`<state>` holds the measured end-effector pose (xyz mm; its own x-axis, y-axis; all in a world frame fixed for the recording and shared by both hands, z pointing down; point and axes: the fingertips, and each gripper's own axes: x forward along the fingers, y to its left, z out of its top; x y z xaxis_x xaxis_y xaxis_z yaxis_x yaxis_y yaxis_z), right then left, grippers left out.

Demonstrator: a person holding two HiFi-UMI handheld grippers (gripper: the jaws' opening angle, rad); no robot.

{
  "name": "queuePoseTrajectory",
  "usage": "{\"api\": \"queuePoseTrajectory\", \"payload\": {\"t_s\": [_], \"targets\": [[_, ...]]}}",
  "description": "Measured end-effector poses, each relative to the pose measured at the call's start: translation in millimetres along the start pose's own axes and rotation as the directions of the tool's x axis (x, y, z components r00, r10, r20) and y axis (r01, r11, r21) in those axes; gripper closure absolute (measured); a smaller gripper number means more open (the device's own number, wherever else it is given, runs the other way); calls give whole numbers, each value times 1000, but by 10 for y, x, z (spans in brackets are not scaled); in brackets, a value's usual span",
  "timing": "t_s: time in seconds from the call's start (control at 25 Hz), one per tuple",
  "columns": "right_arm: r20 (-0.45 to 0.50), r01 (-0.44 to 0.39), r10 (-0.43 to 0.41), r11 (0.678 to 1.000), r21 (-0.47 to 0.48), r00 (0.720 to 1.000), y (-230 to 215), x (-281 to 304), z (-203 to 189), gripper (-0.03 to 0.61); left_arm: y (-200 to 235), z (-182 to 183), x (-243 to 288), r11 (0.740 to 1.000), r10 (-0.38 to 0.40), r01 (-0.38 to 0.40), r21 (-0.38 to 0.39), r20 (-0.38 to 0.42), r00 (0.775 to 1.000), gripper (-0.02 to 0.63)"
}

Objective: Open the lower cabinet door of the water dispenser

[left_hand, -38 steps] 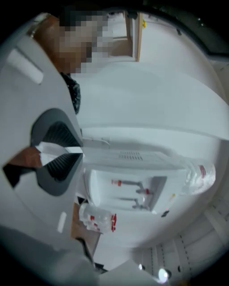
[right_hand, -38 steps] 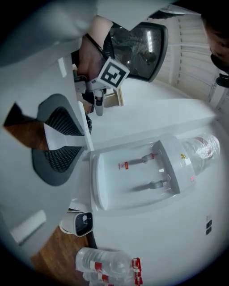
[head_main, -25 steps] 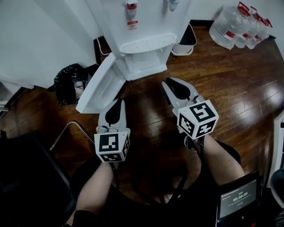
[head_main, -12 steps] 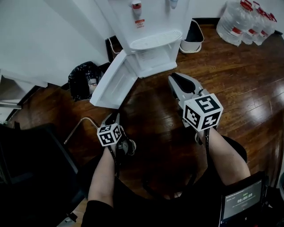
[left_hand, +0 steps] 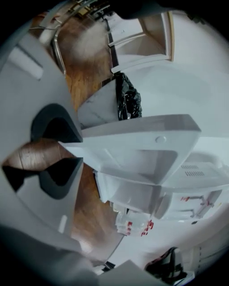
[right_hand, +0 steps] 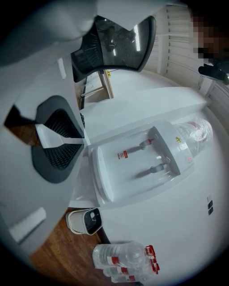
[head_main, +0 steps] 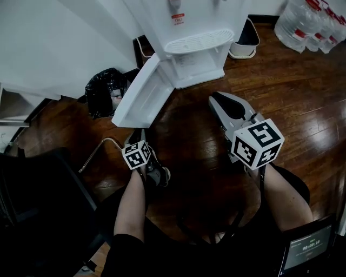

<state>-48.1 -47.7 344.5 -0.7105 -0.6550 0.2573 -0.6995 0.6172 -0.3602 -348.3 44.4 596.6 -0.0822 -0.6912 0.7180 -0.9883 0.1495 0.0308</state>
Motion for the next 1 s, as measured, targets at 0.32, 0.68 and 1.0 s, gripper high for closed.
{"api": "queuePoseTrajectory", "payload": {"t_s": [0.32,0.68,1.0], "targets": [[-18,-18,18,1000,17,1000,48,22,-80,535,283,281,199,997,70,-69,-19,67,995,290],[-31,-20,22,998,61,999,33,18,-165,535,48,174,125,998,64,-65,6,67,996,396],[-22,-44,45,999,21,999,117,-23,-91,535,-694,-173,-161,999,13,-12,-37,12,1000,396]]}}
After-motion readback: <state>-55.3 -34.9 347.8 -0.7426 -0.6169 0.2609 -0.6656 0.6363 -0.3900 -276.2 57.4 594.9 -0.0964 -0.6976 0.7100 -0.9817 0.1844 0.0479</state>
